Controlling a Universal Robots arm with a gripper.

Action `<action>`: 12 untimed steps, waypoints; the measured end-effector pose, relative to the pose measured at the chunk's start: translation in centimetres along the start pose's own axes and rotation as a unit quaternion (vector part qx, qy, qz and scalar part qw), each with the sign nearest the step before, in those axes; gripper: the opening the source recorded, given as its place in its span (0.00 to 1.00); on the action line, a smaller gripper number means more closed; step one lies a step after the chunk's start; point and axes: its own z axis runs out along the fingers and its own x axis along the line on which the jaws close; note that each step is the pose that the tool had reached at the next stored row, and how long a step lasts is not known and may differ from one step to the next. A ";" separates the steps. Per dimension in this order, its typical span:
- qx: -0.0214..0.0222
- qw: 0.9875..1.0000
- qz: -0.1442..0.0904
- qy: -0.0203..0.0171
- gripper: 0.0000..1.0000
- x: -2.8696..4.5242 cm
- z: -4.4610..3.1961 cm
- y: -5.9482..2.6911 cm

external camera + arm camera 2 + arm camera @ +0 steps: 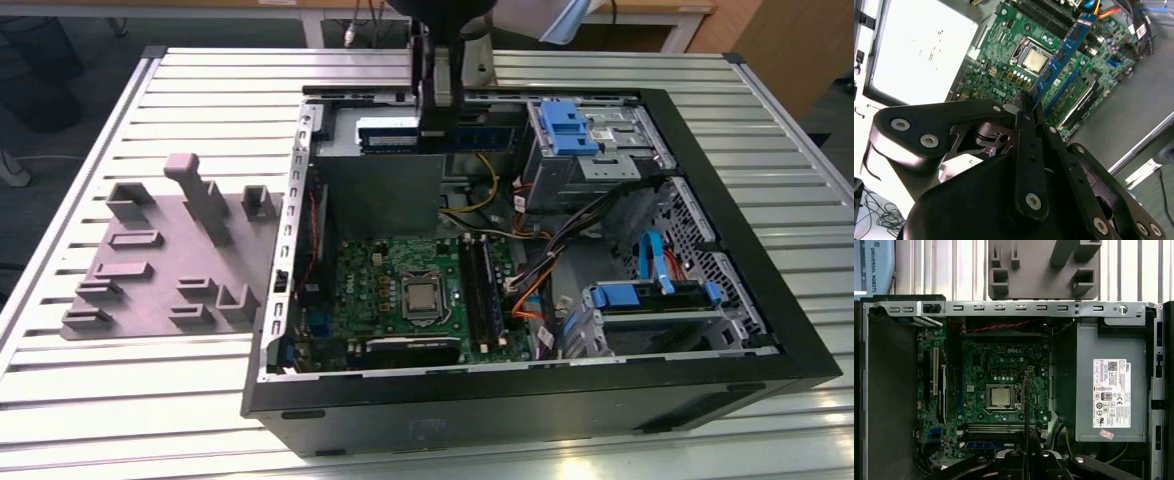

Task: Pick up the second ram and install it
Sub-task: 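Pick up the second ram and move it above second insertion slot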

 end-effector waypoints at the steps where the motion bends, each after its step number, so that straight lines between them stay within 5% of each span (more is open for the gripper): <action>1: 0.000 1.000 0.000 0.000 0.14 -0.01 0.00 -0.21; 12: 0.000 1.000 0.000 0.000 0.14 -0.04 -0.01 -2.39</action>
